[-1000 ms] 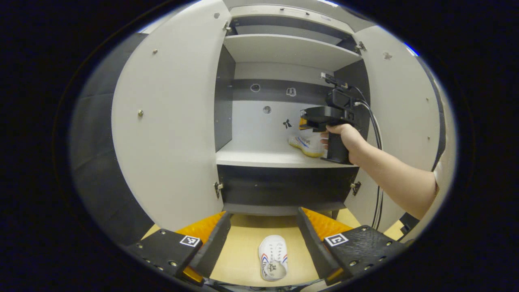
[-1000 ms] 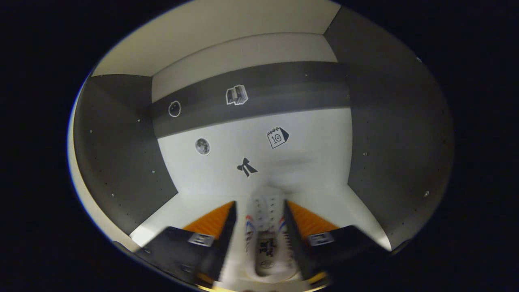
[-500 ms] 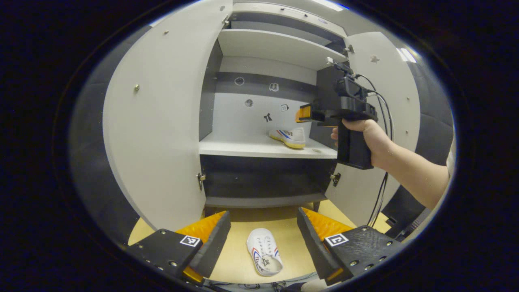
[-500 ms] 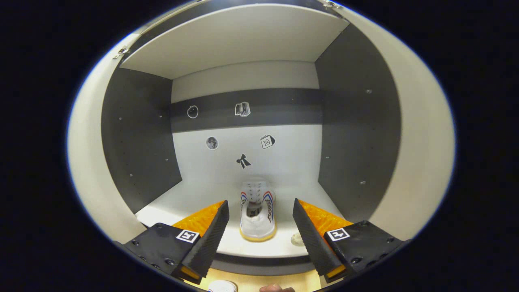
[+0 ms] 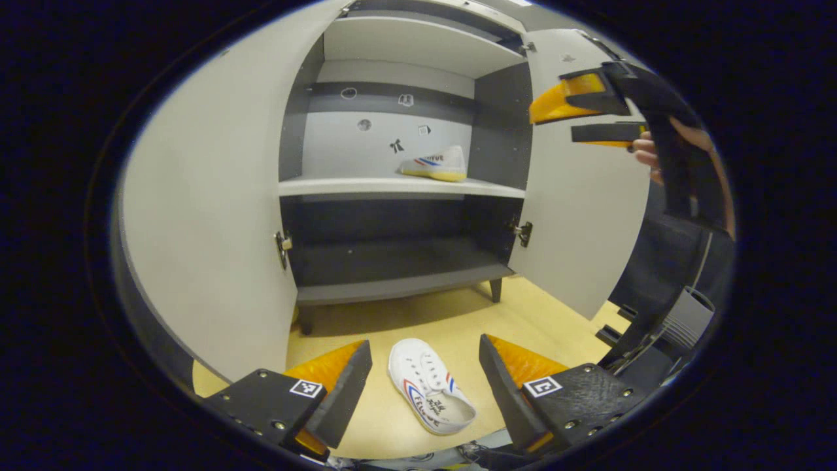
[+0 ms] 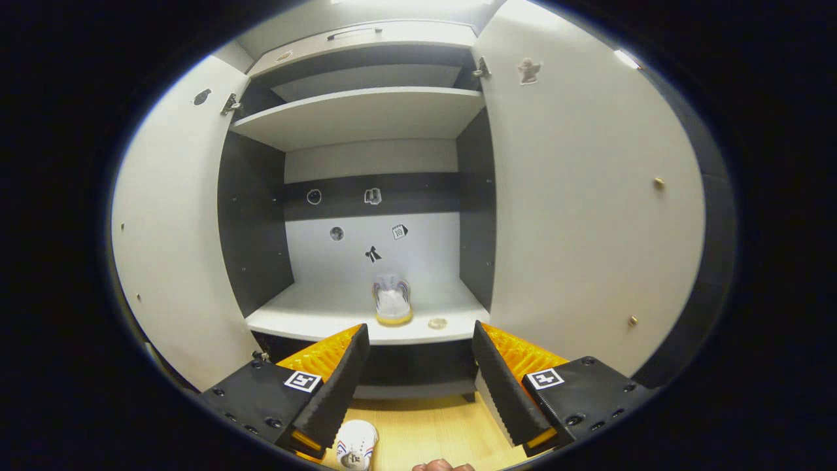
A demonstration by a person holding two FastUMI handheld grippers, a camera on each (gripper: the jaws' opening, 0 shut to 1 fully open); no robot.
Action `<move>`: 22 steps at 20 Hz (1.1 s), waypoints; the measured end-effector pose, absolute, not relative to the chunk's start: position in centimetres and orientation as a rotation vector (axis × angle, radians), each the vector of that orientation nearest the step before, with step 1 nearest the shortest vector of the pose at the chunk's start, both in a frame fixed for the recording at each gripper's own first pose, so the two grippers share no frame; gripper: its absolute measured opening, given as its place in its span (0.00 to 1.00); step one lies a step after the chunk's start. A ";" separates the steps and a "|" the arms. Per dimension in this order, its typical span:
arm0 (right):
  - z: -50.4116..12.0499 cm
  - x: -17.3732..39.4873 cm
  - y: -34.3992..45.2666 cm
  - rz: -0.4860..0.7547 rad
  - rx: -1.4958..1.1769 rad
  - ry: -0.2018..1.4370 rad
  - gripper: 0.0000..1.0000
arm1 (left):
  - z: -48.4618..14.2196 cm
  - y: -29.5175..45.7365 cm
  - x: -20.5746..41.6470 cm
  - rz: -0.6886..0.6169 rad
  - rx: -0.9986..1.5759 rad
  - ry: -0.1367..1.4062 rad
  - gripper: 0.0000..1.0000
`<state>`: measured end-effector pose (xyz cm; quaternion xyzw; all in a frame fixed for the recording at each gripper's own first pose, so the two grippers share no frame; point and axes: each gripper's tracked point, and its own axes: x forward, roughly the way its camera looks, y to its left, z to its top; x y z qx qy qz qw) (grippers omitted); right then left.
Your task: Grab one shoe with the right hand and put it into the shoe cabinet, grab the other shoe with the left hand and put it into the shoe cabinet; then close the right door with the right hand and the left door with the left hand.
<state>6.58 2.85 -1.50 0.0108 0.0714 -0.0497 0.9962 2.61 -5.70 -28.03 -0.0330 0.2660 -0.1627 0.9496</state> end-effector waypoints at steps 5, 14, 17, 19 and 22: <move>-5.4 -1.4 0.3 -0.210 -0.015 0.215 0.92 | -35.0 -6.6 2.7 -0.371 -0.112 0.672 0.95; -7.2 -10.4 -5.9 -0.420 0.004 0.241 0.99 | -45.7 -5.6 2.8 -0.353 -0.023 0.898 0.95; -7.8 -12.6 -9.2 -0.504 0.017 0.256 0.99 | -47.4 -5.6 2.4 -0.339 -0.005 0.944 1.00; -8.5 -13.7 -11.3 -0.551 0.039 0.280 0.99 | -47.4 -5.7 2.6 -0.329 -0.050 0.979 0.93; -8.6 -14.1 -13.9 -0.599 0.088 0.289 0.99 | -47.8 -6.9 2.1 -0.306 -0.159 1.032 0.76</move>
